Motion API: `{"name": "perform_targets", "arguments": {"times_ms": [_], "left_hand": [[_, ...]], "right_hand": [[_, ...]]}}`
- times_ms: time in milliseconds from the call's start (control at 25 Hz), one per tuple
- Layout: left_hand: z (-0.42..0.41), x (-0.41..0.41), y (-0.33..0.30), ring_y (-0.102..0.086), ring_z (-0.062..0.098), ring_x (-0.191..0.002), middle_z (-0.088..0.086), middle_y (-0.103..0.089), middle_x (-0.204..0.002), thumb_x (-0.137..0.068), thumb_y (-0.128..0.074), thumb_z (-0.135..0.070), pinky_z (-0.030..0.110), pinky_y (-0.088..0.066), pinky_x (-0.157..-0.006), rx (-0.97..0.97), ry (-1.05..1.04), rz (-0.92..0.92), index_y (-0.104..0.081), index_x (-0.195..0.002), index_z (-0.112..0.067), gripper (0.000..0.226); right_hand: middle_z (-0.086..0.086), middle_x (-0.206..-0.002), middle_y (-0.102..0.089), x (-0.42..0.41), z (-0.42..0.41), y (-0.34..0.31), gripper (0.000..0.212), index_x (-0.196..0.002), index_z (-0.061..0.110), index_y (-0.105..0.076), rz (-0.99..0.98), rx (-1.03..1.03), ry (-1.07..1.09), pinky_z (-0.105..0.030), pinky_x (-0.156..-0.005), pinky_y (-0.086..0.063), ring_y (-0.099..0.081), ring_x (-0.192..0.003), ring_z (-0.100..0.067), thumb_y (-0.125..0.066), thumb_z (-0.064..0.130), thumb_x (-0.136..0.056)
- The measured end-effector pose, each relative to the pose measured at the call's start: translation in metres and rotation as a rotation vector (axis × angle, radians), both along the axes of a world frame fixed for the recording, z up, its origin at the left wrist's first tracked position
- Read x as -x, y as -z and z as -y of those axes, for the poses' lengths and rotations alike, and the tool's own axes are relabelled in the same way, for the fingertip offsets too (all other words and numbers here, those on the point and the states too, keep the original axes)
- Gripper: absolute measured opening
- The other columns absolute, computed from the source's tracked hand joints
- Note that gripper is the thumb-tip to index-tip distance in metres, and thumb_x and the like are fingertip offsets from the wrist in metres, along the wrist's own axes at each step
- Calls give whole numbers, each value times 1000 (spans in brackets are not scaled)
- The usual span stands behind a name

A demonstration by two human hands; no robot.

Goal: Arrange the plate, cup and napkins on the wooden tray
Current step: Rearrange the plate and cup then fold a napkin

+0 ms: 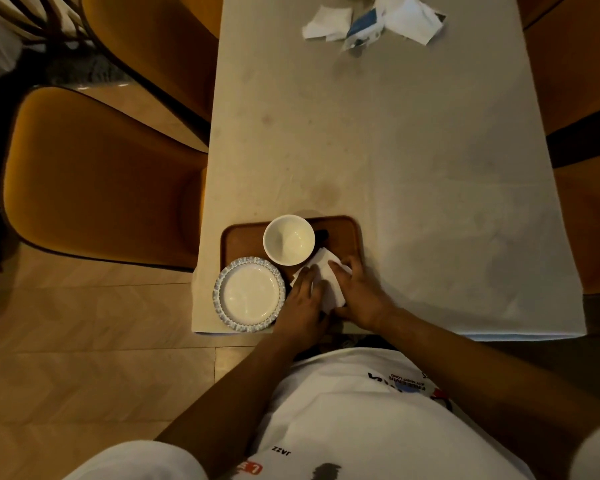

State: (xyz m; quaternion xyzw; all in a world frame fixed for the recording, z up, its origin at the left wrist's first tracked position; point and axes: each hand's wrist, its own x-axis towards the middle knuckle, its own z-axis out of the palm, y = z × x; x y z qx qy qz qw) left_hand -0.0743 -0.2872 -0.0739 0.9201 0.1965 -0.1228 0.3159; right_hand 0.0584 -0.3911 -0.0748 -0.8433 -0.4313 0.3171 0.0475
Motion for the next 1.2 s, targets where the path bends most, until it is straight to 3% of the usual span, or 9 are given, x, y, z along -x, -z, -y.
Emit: {"name": "perform_targets", "arguments": {"times_ms": [120, 320, 840, 1040, 1200], "left_hand": [[-3, 1, 2, -11, 41, -149, 27, -18, -160, -91, -59, -33, 54, -23, -119, -4, 43, -16, -35, -146, 0, 69], [-3, -4, -3, -6, 39, -150, 26, -13, -161, -89, -61, -35, 50, -17, -122, -32, 82, -42, -30, -148, 1, 75], [-4, -9, -1, -7, 40, -150, 27, -13, -161, -86, -64, -37, 53, -20, -120, -57, 107, -68, -20, -151, 2, 88], [4, -10, -12, -11, 39, -150, 25, -18, -160, -80, -69, -48, 52, -18, -121, -115, 91, -65, -19, -152, -2, 99], [8, -9, -12, -15, 41, -148, 26, -23, -158, -81, -69, -44, 51, -19, -121, -125, 55, -74, -27, -148, 0, 91]], "right_hand": [[-12, -155, -14, 2, 1, -2, 105, -155, 17, -19, 4, 7, 5, -45, -108, -43, -36, -134, -33, -77, 50, -74], [-14, -156, -14, 4, 1, -7, 101, -155, 16, -18, 42, 7, -3, -43, -110, -42, -35, -136, -34, -76, 45, -77], [-15, -160, -4, 13, -4, -15, 101, -156, 19, -10, 57, 96, 30, -44, -113, -37, -30, -139, -37, -73, 37, -80], [-12, -157, -10, 12, -1, -16, 99, -155, 18, -18, 27, 18, 61, -43, -111, -40, -35, -136, -33, -78, 34, -77], [-14, -156, -18, 12, 2, -18, 96, -155, 18, -18, 55, 34, 46, -42, -111, -39, -35, -135, -33, -75, 35, -80]]}}
